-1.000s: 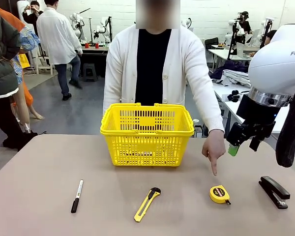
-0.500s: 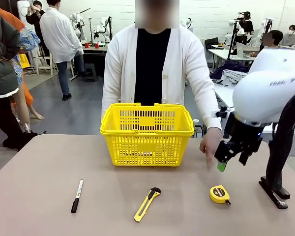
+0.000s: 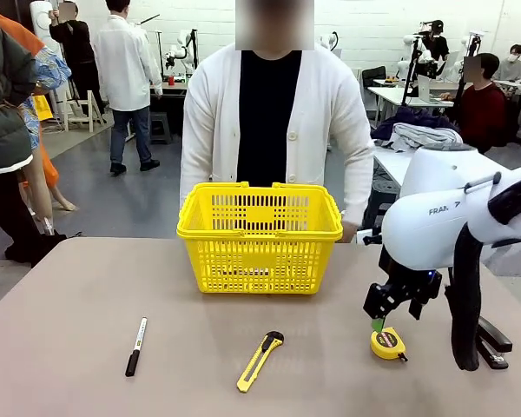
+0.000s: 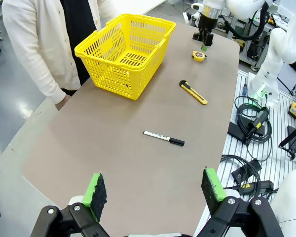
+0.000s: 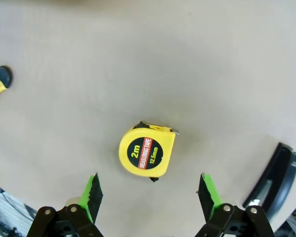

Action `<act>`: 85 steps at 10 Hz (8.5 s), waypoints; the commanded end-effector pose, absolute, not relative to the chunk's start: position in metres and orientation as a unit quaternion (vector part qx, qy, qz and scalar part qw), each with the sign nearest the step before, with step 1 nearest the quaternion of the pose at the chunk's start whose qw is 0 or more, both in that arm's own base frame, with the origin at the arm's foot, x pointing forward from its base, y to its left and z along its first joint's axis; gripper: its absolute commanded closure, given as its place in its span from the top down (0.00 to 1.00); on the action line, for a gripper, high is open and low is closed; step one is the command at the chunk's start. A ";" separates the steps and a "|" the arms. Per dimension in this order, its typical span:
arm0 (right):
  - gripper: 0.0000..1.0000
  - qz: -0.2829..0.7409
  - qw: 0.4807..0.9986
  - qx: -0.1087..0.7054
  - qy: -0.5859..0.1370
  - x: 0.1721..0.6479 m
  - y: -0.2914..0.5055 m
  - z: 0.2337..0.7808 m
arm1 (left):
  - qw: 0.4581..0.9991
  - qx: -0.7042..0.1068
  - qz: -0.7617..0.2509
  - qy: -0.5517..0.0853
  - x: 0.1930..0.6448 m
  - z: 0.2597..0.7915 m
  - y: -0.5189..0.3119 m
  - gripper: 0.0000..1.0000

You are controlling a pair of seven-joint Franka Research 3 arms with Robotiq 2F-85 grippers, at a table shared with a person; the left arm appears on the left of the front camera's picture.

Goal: Place the items the person wants into the basket.
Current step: Pick up the item the person points to and place it in the Market Basket.

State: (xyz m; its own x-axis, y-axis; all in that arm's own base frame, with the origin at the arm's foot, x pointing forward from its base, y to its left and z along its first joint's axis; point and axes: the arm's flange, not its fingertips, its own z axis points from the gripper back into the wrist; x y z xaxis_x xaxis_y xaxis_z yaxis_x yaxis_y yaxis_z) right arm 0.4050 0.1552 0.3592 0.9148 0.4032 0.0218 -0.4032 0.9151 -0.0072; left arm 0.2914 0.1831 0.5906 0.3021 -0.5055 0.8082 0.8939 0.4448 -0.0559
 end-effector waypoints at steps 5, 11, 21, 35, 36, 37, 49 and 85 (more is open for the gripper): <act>1.00 0.213 0.977 -0.025 -0.007 0.416 0.163 0.321 | 0.761 -0.262 -0.459 -0.378 0.291 0.592 0.184 1.00; 1.00 0.233 0.972 -0.029 0.011 0.408 0.173 0.302 | 0.761 -0.262 -0.459 -0.378 0.291 0.592 0.184 1.00; 0.05 0.240 0.970 -0.006 0.026 0.396 0.170 0.347 | 0.761 -0.262 -0.459 -0.378 0.291 0.592 0.184 1.00; 0.05 0.215 0.976 0.020 -0.031 0.345 0.162 0.595 | 0.761 -0.262 -0.459 -0.378 0.291 0.592 0.184 1.00; 0.05 0.215 0.976 0.020 -0.031 0.345 0.162 0.595 | 0.761 -0.262 -0.459 -0.378 0.291 0.592 0.184 1.00; 0.63 0.211 0.977 0.020 -0.030 0.346 0.163 0.594 | 0.761 -0.262 -0.459 -0.378 0.291 0.592 0.184 1.00; 0.63 0.652 0.757 -0.008 -0.034 0.599 0.372 0.608 | 0.761 -0.262 -0.459 -0.378 0.291 0.592 0.184 1.00; 1.00 0.732 0.680 0.040 0.001 0.647 0.389 0.443 | 0.761 -0.262 -0.459 -0.378 0.291 0.592 0.184 1.00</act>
